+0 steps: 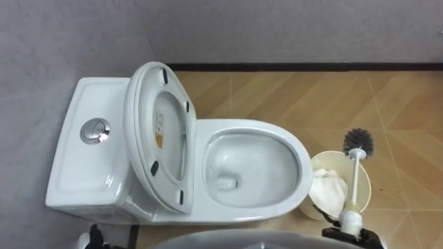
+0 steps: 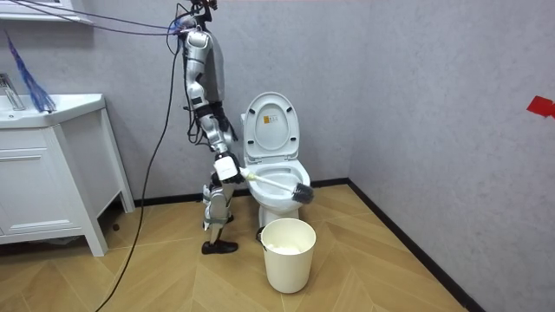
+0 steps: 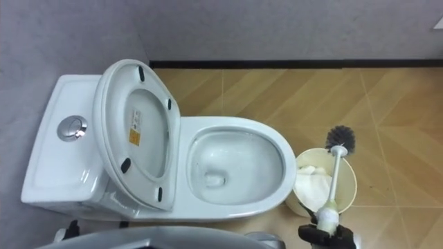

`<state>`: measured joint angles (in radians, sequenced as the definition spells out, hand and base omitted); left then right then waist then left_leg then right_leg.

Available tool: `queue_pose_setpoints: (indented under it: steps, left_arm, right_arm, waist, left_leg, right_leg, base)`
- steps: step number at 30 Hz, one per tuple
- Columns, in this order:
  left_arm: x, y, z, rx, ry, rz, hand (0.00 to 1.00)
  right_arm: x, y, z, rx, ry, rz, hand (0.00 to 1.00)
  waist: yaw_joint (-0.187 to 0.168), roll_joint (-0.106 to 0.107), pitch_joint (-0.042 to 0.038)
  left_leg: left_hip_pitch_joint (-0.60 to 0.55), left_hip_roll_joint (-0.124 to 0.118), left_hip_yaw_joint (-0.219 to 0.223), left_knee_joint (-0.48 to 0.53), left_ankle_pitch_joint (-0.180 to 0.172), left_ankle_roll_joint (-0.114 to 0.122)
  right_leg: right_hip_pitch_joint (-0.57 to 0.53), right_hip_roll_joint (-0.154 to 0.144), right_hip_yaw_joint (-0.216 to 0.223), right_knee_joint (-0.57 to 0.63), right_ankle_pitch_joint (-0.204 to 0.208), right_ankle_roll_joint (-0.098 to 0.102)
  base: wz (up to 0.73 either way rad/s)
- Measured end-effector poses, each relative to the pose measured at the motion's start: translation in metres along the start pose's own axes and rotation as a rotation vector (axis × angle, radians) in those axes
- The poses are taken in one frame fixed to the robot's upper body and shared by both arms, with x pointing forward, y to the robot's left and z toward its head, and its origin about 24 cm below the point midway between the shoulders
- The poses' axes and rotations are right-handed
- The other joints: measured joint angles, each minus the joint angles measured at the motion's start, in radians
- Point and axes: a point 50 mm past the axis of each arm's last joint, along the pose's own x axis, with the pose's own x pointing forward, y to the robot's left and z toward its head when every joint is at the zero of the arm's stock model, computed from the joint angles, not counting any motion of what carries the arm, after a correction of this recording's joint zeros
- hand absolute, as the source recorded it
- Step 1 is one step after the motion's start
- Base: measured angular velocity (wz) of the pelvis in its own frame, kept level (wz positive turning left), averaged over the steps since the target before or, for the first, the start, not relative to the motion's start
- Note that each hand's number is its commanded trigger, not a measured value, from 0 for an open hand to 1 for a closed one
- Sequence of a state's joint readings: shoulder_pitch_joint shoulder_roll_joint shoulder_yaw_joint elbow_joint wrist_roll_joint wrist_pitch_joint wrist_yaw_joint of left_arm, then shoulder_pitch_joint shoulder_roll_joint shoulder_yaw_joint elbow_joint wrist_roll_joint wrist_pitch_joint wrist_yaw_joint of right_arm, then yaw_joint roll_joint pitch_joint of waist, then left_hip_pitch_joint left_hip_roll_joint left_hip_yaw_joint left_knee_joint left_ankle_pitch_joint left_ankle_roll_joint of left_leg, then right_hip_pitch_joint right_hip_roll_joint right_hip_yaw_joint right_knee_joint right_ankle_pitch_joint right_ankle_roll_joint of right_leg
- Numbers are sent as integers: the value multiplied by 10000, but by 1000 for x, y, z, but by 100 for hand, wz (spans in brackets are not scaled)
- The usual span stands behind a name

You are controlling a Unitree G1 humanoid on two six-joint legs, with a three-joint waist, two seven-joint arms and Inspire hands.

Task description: Brush toilet

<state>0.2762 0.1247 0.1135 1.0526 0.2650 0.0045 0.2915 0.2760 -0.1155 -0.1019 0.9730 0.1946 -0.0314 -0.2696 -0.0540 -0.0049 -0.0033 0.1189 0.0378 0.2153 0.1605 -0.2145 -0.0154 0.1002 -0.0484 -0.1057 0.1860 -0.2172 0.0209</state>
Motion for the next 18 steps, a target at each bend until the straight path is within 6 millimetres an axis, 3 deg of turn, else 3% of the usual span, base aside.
queue_pose_setpoints:
  steps: [1,7,18]
  left_arm:
    - [-1,0,-3,35,98,-19,0]
    - [-2,-3,-13,233,521,-417,0]
    - [-2,-7,-13,445,676,-1021,0]
  right_arm:
    - [0,-1,-2,17,103,-15,0]
    - [0,-2,-15,455,913,-96,0]
    - [0,0,-26,450,1625,289,0]
  waist:
    - [-4,-41,-9]
    - [48,-96,-3]
    - [93,-35,36]
  left_leg:
    - [-10,1,-1,1,0,1]
    - [-17,-1,4,11,0,1]
    - [-39,5,-63,56,-1,0]
  right_leg:
    - [-13,-1,-8,1,0,0]
    - [25,-1,-38,-14,40,-2]
    - [20,11,-70,-168,52,-2]
  base:
    - [0]
    - [0]
    - [0]
